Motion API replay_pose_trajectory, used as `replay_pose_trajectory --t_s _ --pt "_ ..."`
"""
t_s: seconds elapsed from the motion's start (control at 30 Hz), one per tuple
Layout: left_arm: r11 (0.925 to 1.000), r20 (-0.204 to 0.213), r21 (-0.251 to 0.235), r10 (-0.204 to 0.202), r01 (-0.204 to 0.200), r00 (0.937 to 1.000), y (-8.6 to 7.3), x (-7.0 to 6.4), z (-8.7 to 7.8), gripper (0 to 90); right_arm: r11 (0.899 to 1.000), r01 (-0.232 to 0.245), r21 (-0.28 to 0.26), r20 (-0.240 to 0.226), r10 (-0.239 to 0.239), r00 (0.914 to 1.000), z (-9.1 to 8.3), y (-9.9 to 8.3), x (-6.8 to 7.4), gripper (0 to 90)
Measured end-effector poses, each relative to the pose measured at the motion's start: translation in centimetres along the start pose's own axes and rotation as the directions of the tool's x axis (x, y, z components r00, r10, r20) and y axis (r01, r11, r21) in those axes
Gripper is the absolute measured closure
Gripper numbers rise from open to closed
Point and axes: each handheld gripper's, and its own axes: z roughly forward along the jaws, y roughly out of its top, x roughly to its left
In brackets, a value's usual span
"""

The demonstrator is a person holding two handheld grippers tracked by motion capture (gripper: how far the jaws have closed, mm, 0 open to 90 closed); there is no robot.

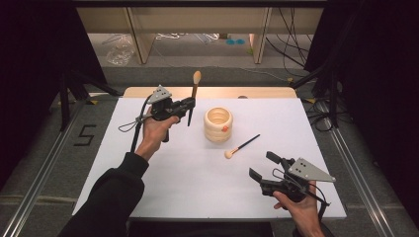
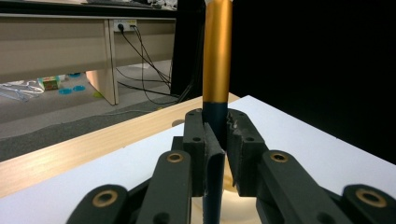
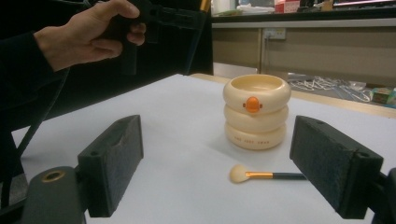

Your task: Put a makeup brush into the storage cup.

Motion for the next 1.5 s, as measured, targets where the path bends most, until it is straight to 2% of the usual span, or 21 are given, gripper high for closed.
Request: replay_pose_trajectory --t_s 0.17,0.23,0.37,0.53,0.63,0.77,0.8,1.07,1.2,1.5 --pt "0.9998 0.000 -0.016 -0.013 0.013 0.9999 0.4 -0.3 0.8 78.9 1.000 -0.001 -0.001 -0.001 0.001 1.0000 0.0 0.0 0.0 18.4" --pt "0.9998 0.002 -0.019 -0.006 0.006 1.0000 0.5 -0.4 1.1 78.9 1.000 -0.002 -0.001 -0.001 0.002 1.0000 0.0 0.0 0.0 18.4" --pt "0.9996 0.008 -0.023 -0.018 0.018 0.9998 0.7 -0.7 1.8 78.9 1.000 0.001 -0.010 -0.003 -0.001 1.0000 0.0 0.0 -0.1 18.4" --pt "0.9995 0.015 -0.032 -0.005 0.005 0.9999 1.1 -1.1 2.6 78.9 1.000 0.001 -0.010 -0.004 -0.001 1.0000 0.0 0.0 -0.1 18.5" --pt "0.9991 0.018 -0.038 -0.016 0.016 0.9997 1.3 -1.3 3.1 78.9 1.000 0.002 -0.014 -0.005 -0.002 1.0000 0.1 0.0 -0.1 18.4" --pt "0.9993 0.022 -0.035 -0.016 0.016 0.9996 1.4 -1.6 3.9 78.9 1.000 0.002 -0.010 -0.006 -0.002 1.0000 0.0 0.0 -0.1 18.4" --pt "0.9994 0.023 -0.033 -0.005 0.006 0.9997 1.4 -1.7 4.0 78.9 1.000 0.002 -0.010 -0.006 -0.002 1.0000 0.0 0.0 -0.1 18.4" --pt "0.9992 0.037 -0.037 -0.014 0.015 0.9992 1.4 -2.4 5.2 78.9 1.000 0.001 -0.020 -0.008 -0.001 1.0000 0.1 -0.1 -0.1 18.4" --pt "0.9993 0.035 -0.036 -0.006 0.008 0.9994 1.5 -2.5 5.7 78.9 1.000 0.002 -0.007 -0.004 -0.002 1.0000 0.0 -0.1 -0.1 18.4" --pt "0.9989 0.035 -0.045 -0.014 0.015 0.9993 1.6 -2.9 6.6 78.9 1.000 0.002 -0.019 -0.009 -0.002 1.0000 0.1 -0.1 -0.1 18.4"
